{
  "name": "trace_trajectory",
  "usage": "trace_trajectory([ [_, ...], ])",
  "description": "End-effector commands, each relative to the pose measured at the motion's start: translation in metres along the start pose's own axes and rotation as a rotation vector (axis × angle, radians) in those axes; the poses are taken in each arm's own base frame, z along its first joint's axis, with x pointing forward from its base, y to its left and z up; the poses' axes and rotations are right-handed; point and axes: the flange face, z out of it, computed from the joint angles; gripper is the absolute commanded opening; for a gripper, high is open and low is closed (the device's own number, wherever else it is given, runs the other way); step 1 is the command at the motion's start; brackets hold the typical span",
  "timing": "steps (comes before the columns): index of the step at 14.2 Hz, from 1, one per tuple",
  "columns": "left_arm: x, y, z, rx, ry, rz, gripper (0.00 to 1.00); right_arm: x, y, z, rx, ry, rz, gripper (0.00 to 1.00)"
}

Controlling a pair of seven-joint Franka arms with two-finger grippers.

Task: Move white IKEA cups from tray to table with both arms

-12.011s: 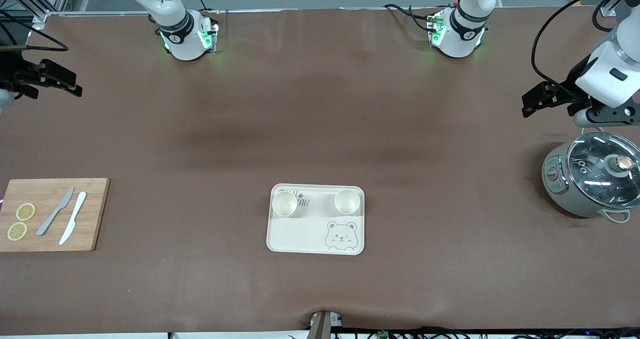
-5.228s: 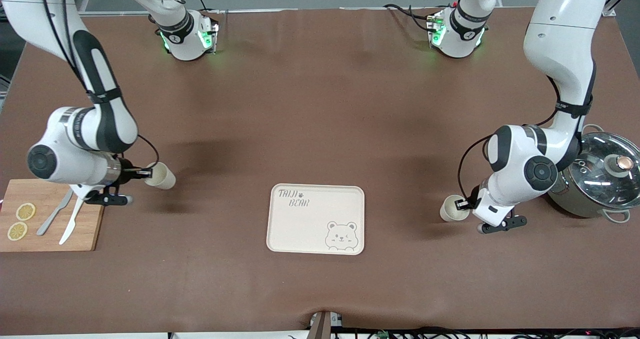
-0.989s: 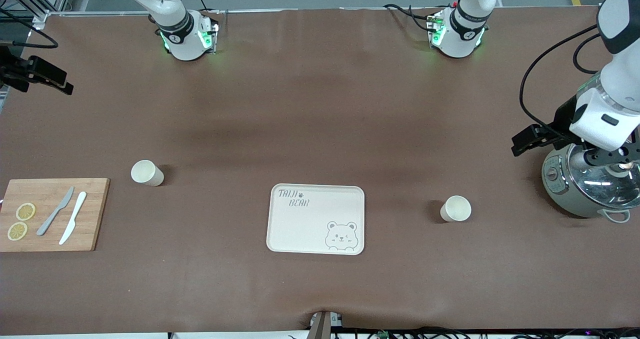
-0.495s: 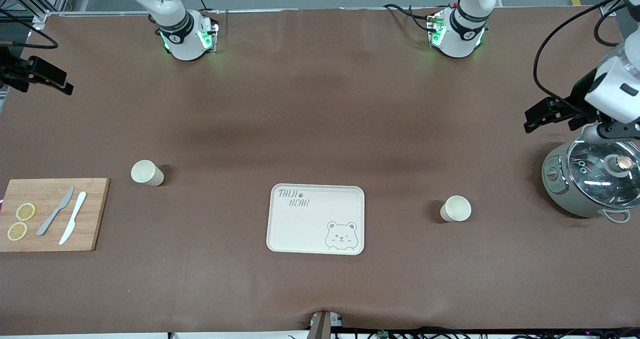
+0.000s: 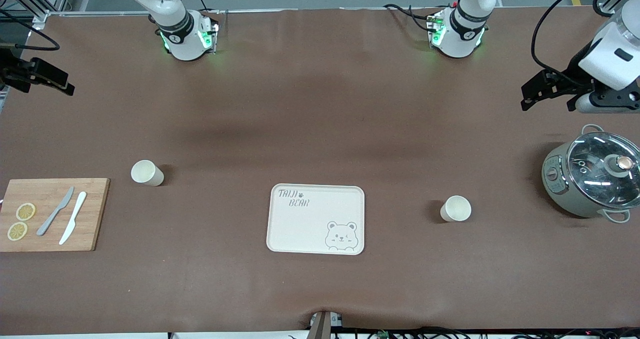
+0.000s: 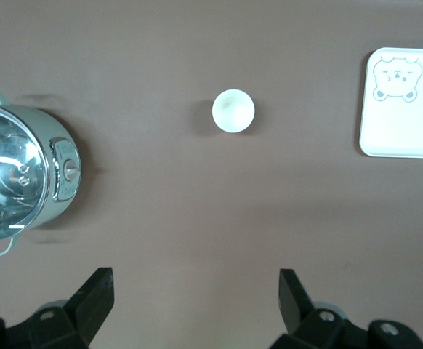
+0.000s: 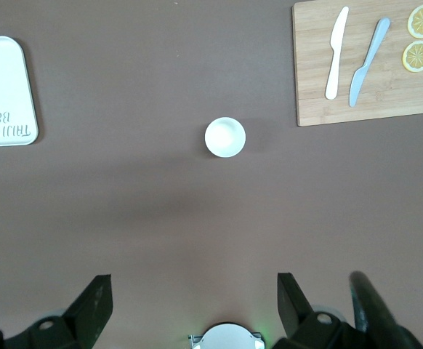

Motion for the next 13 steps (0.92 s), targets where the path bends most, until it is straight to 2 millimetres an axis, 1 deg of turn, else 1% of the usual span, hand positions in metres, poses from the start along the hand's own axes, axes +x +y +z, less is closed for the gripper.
trace_trajectory([
  [1, -0.003, -0.009, 0.0, 0.007, -0.014, 0.0, 1.0, -0.002, 0.002, -0.001, -0.015, 0.008, 0.015, 1.0],
  [5, 0.007, -0.009, 0.0, 0.018, -0.008, -0.003, 1.0, -0.002, 0.002, -0.001, -0.015, 0.008, 0.015, 1.0],
  [7, 0.006, -0.01, -0.01, 0.019, 0.0, -0.006, 1.0, -0.001, 0.002, 0.0, -0.017, 0.006, 0.016, 1.0],
  [10, 0.006, -0.02, -0.005, 0.021, -0.027, -0.025, 1.0, -0.001, 0.004, -0.003, -0.016, 0.012, 0.019, 1.0],
  [11, 0.008, -0.02, -0.002, 0.022, -0.034, -0.027, 1.0, -0.001, 0.004, -0.002, -0.016, 0.011, 0.019, 1.0],
  [13, 0.008, -0.02, -0.003, 0.021, -0.031, -0.024, 1.0, 0.0, 0.005, -0.002, -0.016, 0.009, 0.02, 1.0],
])
